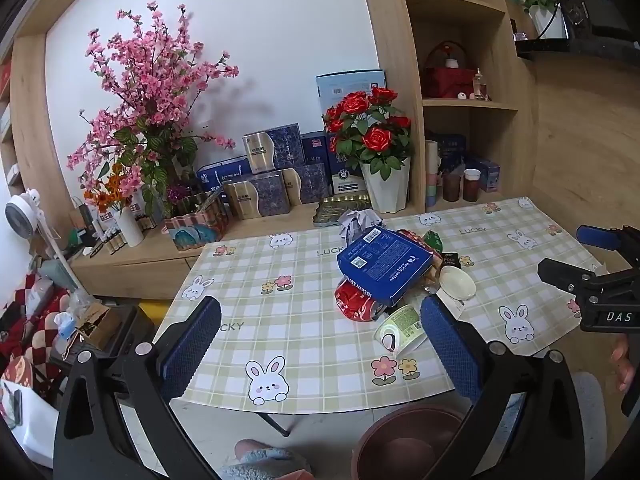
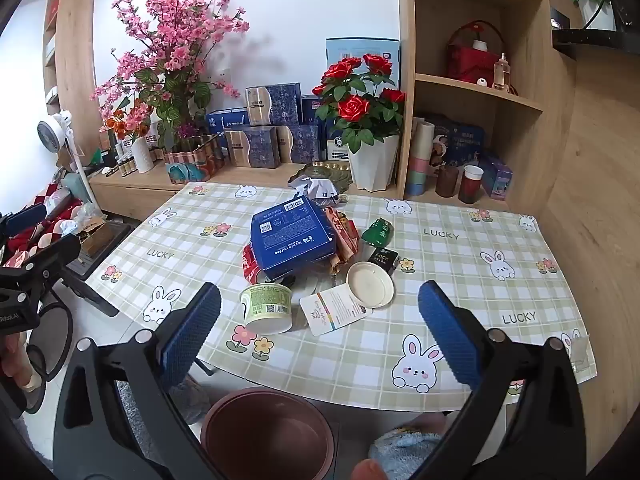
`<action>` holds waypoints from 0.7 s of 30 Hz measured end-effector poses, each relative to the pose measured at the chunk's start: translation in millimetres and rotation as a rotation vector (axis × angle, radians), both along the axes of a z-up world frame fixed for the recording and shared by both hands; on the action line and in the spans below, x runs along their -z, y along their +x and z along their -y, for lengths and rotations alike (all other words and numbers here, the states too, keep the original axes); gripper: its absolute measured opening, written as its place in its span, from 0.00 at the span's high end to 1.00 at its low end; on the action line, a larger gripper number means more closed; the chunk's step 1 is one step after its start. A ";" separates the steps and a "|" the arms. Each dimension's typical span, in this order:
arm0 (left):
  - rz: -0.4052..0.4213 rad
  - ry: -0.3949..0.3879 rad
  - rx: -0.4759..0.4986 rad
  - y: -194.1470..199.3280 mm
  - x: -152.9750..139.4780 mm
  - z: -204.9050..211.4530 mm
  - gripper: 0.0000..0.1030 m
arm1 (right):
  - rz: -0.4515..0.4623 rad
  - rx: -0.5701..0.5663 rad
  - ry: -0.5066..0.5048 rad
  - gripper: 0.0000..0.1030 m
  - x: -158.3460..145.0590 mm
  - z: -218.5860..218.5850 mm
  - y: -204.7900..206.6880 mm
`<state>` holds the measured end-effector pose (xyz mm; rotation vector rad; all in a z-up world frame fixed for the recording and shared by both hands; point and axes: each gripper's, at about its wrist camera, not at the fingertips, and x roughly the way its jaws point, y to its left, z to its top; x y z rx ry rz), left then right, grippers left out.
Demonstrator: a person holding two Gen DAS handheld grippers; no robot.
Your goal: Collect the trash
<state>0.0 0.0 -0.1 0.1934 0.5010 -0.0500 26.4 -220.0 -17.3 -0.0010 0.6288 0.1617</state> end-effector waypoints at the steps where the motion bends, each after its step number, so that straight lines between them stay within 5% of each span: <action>1: 0.001 0.004 -0.001 0.0 0.0 0.2 0.05 | 0.001 0.000 -0.001 0.05 0.0 -0.3 -0.1; 21: 0.007 -0.006 -0.023 1.0 2.5 -12.4 0.05 | 0.006 0.005 -0.039 0.05 -3.8 -3.4 -1.1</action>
